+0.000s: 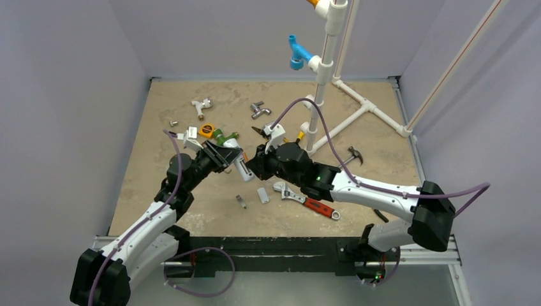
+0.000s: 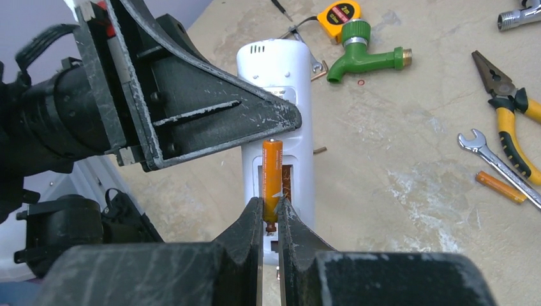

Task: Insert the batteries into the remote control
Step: Load the battery into the remote control.

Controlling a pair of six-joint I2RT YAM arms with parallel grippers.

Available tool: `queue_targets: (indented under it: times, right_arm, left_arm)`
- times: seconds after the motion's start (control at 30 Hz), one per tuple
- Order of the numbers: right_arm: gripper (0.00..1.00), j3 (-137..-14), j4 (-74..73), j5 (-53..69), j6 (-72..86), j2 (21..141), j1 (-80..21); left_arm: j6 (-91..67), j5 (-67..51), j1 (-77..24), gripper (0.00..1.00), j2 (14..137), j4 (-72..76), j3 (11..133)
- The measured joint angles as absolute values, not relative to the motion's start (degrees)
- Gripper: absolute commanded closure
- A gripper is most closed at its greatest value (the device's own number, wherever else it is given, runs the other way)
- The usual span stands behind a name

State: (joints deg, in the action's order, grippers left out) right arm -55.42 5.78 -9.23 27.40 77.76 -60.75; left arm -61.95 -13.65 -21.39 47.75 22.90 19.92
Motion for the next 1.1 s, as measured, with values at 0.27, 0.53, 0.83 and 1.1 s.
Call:
queue_targets:
  times: [0.27, 0.53, 0.83, 1.1]
  right_arm:
    - [0.97, -56.0, 4.6, -9.3, 27.0, 80.3, -60.9]
    - [0.94, -56.0, 4.2, -9.6, 26.9, 80.9, -61.1]
    - [0.90, -56.4, 3.9, -9.5, 26.8, 81.3, -61.2]
    - [0.87, -56.6, 3.4, -9.5, 26.7, 81.4, -61.5]
  left_arm:
    - [-62.1, -13.7, -21.4, 1.00, 47.9, 22.9, 20.0]
    - [-62.1, -13.7, -21.4, 1.00, 48.1, 22.8, 20.1]
    - [-62.1, -13.9, -21.4, 1.00, 48.4, 22.8, 20.1]
    - [-62.1, -14.3, -21.4, 1.00, 48.4, 22.9, 20.1]
